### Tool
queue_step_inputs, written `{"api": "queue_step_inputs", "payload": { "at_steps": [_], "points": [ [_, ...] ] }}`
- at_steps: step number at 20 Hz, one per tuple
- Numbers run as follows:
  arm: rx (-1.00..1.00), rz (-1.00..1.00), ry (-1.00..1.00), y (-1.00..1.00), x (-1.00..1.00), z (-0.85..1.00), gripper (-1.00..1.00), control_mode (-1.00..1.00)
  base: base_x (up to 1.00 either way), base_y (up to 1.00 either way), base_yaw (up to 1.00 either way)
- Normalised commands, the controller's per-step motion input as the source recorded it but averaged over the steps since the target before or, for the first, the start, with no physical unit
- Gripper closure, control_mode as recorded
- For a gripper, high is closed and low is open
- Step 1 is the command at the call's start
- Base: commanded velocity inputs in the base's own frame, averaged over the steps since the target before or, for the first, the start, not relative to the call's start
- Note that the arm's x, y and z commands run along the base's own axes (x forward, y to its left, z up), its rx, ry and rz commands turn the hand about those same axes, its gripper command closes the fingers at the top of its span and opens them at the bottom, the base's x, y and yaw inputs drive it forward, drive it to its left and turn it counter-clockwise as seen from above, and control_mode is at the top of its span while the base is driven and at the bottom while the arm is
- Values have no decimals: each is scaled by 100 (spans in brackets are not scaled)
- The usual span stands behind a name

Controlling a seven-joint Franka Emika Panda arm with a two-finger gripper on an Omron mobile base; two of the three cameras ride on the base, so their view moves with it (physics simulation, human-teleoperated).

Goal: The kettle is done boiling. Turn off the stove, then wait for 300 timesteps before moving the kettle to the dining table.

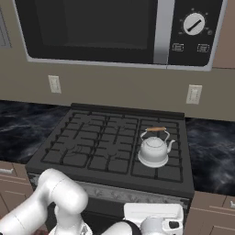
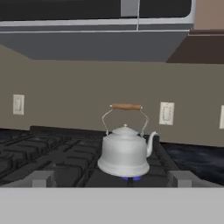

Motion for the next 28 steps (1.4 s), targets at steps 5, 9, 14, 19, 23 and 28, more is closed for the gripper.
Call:
{"api": "queue_step_inputs", "payload": {
  "at_steps": [5,9,14,19,23,28],
  "points": [
    [0,0,-3,-8,0,-38,-100,-100,0,0,0],
    [0,0,-4,-9,0,-33,-100,-100,0,0,0],
    [0,0,-1,-10,4,-34,-100,-100,0,0,0],
    [0,0,-1,-12,8,-30,-100,-100,0,0,0],
    [2,0,0,-12,10,-14,-100,-100,0,0,0],
    [2,0,0,-5,13,-9,-100,-100,0,0,0]
  ]
}}
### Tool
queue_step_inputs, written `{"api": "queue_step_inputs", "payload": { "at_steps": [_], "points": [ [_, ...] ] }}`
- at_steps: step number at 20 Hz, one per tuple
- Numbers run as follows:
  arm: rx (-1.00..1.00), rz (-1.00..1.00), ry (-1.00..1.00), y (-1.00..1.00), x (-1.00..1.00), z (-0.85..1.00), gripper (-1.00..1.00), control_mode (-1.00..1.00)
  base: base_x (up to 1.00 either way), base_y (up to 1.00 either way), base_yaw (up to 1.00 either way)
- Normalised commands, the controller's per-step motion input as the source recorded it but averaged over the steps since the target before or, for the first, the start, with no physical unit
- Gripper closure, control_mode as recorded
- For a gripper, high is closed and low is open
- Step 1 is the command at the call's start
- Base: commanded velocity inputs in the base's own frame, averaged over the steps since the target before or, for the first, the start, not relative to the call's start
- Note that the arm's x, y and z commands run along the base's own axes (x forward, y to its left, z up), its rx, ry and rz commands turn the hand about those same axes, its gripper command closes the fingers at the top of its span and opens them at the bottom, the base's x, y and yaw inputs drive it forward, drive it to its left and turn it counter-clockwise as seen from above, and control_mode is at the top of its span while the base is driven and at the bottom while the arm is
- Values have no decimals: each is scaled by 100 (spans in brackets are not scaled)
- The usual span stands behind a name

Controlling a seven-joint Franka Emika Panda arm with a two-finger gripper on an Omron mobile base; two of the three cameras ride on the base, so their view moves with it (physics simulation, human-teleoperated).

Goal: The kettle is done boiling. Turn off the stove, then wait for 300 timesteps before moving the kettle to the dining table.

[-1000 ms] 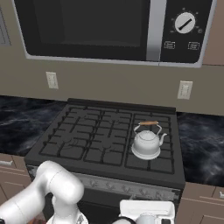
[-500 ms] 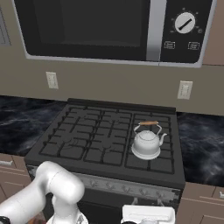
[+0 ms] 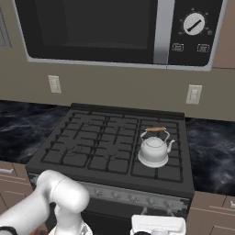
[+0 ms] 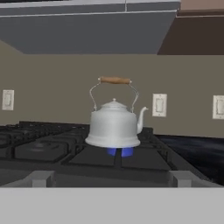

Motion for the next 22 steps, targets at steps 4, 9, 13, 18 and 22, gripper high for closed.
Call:
{"api": "queue_step_inputs", "payload": {
  "at_steps": [4,9,13,18,22],
  "points": [
    [1,0,0,-1,23,-9,-100,-100,0,0,0],
    [1,0,0,0,22,-12,-100,-100,0,0,0],
    [1,0,0,-1,17,-21,-100,-100,0,0,0],
    [2,0,0,-12,13,-30,-100,-100,0,0,0],
    [2,0,0,-17,14,-31,-100,-100,0,0,0]
  ]
}}
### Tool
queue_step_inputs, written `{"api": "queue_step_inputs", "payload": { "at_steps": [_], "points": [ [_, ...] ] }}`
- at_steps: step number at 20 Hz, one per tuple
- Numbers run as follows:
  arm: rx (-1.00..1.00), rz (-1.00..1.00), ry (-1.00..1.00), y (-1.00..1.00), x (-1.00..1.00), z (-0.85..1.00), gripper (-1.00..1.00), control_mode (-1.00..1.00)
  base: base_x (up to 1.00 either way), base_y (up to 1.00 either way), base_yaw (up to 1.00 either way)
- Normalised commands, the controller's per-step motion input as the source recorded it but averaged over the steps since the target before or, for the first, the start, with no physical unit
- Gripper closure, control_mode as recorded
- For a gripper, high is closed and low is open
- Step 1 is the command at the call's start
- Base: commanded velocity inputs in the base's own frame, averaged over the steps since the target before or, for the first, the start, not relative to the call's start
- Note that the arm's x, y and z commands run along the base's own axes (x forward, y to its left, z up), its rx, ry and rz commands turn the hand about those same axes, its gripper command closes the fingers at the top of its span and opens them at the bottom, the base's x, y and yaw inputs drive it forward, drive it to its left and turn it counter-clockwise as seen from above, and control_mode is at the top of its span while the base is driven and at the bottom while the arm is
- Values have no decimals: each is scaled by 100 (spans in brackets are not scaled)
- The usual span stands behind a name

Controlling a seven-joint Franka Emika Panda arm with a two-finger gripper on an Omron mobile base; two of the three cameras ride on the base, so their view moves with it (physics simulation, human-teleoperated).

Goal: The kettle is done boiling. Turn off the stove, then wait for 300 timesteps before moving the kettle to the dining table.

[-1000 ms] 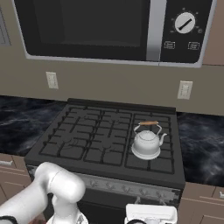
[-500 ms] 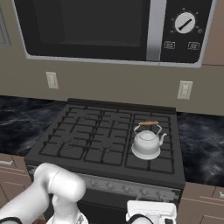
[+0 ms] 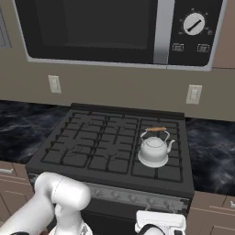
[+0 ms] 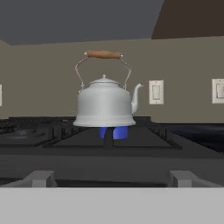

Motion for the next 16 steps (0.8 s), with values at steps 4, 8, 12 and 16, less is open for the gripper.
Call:
{"api": "queue_step_inputs", "payload": {
  "at_steps": [4,8,12,16],
  "points": [
    [1,0,0,-15,17,-26,-100,-100,0,0,0],
    [0,0,-1,-13,17,-22,-100,-100,0,0,0],
    [0,0,-1,-9,13,-16,-100,-100,0,0,0],
    [0,0,-1,-12,13,-18,-100,-100,0,0,0]
  ]
}}
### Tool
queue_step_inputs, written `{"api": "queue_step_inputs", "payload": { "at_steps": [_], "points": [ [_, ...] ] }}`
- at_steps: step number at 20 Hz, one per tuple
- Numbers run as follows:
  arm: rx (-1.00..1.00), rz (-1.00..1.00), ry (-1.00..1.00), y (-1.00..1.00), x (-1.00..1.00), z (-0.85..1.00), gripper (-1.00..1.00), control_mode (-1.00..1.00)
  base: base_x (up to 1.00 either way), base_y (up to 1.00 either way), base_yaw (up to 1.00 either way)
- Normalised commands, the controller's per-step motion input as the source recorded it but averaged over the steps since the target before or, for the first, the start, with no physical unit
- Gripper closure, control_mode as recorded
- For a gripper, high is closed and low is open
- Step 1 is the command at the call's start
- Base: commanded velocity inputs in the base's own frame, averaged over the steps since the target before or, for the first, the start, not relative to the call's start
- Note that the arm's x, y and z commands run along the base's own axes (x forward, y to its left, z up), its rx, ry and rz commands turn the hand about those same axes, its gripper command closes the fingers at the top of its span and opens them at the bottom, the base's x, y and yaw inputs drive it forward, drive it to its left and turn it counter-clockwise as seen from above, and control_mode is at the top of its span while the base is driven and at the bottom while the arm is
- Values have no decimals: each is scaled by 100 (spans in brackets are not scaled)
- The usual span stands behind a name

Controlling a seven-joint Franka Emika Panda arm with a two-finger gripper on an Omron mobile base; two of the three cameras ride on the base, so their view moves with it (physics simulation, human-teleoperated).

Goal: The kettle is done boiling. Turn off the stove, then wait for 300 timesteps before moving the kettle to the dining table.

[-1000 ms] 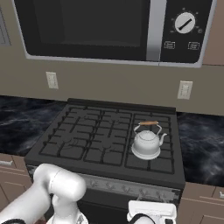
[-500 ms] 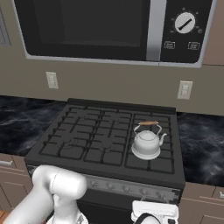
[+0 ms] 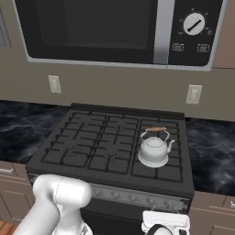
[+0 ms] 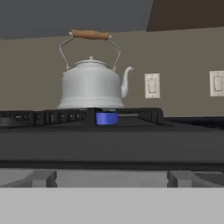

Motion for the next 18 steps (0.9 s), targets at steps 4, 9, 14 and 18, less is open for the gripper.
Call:
{"api": "queue_step_inputs", "payload": {
  "at_steps": [4,9,14,18],
  "points": [
    [0,0,-1,-5,7,-11,-100,-100,0,0,0],
    [0,0,-1,0,3,-8,-100,-100,0,0,0],
    [0,0,-1,-1,3,-7,-100,-100,0,0,0],
    [0,0,0,-1,8,-4,-100,-100,0,0,0]
  ]
}}
